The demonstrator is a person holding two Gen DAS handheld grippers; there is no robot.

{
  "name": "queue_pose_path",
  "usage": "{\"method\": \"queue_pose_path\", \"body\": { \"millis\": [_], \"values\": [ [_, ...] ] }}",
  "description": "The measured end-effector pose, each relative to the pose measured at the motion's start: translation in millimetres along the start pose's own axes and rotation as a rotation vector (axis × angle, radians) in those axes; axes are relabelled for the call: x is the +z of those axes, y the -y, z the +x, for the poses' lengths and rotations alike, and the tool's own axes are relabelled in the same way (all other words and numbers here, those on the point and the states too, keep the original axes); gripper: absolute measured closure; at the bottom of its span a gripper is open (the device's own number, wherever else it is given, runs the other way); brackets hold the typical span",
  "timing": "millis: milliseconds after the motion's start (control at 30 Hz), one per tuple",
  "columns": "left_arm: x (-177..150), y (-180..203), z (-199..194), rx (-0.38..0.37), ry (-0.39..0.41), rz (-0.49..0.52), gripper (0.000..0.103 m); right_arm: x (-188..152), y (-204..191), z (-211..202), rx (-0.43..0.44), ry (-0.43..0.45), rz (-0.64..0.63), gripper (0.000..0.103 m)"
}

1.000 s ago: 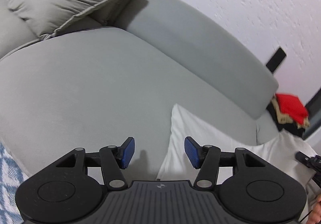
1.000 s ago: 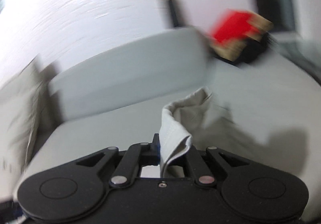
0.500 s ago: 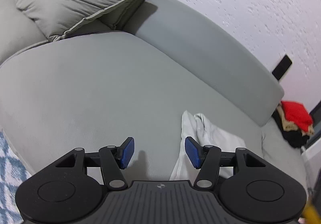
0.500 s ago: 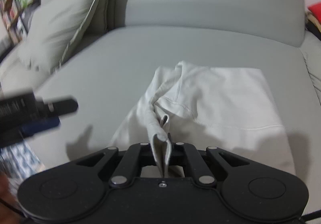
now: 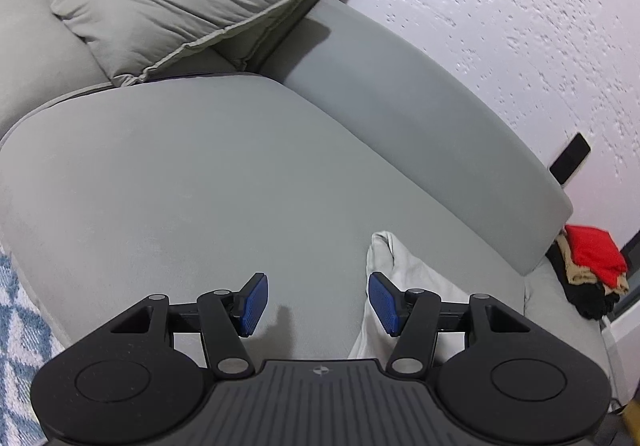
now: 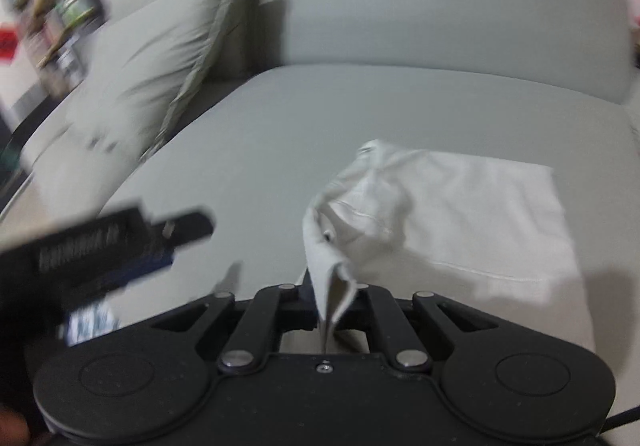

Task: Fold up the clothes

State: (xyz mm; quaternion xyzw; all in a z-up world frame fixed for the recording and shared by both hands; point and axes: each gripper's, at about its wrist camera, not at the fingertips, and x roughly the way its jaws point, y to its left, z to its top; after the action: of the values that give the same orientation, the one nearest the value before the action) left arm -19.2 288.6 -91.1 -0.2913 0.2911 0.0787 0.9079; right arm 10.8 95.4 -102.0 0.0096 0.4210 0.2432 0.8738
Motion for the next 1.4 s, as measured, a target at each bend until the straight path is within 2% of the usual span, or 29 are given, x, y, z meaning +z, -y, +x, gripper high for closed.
{"method": "queue_pose_path", "body": {
  "millis": [67,100,133,267,333,433,500,567,600,667,733,767,800,867,967,1067,1133,1267,1400],
  "values": [
    [-0.1,0.0,-0.8,0.006,0.001,-0.003,0.049,-4.8,0.7,-3.6,0.069,-0.04,-0.058,0.083],
    [-0.4,0.4,-1.2,0.008,0.001,-0.001,0.049,-5.9,4.1,-8.4,0.095,-0.044,-0.071,0.072],
    [-0.9,1.4,-1.4,0.01,0.002,0.007,0.049,-6.4,10.4,-16.9,0.105,-0.027,-0.068,0.069],
    [-3.2,5.9,-1.4,0.002,-0.001,0.04,0.05,-8.3,38.9,-52.1,0.132,0.044,-0.049,0.069],
    [-5.1,11.2,0.4,-0.021,-0.007,0.075,0.052,-12.2,68.1,-70.8,0.07,0.093,0.011,0.069],
    [-13.0,32.6,3.9,-0.053,-0.016,0.21,0.055,-24.0,108.9,-90.3,-0.024,0.152,0.106,0.071],
    [-22.9,53.9,7.6,-0.07,-0.025,0.347,0.069,-35.2,127.0,-89.4,-0.065,0.145,0.148,0.076],
    [-36.9,76.5,15.8,-0.073,-0.05,0.486,0.073,-42.9,132.0,-82.3,-0.07,0.128,0.151,0.077],
    [-44.2,87.0,21.6,-0.061,-0.063,0.549,0.074,-46.0,132.4,-78.2,-0.066,0.12,0.146,0.077],
    [-57.8,102.2,36.6,0.01,-0.096,0.649,0.075,-50.2,127.8,-71.4,-0.056,0.114,0.101,0.077],
    [-66.4,103.8,54.3,0.136,-0.153,0.694,0.079,-52.9,116.4,-58.6,-0.051,0.103,0.02,0.077],
    [-70.7,104.5,63.1,0.199,-0.181,0.716,0.077,-55.4,110.9,-51.2,-0.065,0.079,-0.03,0.077],
    [-72.4,103.7,66.6,0.236,-0.2,0.724,0.074,-60.0,107.7,-46.0,-0.087,0.06,-0.078,0.079],
    [-68.8,97.6,59.0,0.244,-0.21,0.703,0.074,-70.7,105.5,-47.8,-0.109,0.059,-0.145,0.08],
    [-58.2,81.5,36.9,0.214,-0.198,0.6,0.073,-77.0,116.4,-69.9,-0.084,0.051,-0.14,0.08],
    [-43.3,67.6,11.1,0.146,-0.114,0.471,0.074,-73.2,135.8,-94.5,-0.032,0.069,-0.055,0.08],
    [-36.4,68.2,-1.2,0.105,-0.043,0.438,0.074,-66.3,147.4,-107.1,-0.024,0.125,-0.005,0.078],
    [-29.0,92.0,-2.7,0.047,0.025,0.534,0.071,-39.5,179.3,-104.2,0.015,0.214,0.172,0.074],
    [-20.2,128.2,21.0,-0.02,0.036,0.666,0.07,-16.3,211.6,-76.9,0.092,0.26,0.364,0.075]
  ]
}}
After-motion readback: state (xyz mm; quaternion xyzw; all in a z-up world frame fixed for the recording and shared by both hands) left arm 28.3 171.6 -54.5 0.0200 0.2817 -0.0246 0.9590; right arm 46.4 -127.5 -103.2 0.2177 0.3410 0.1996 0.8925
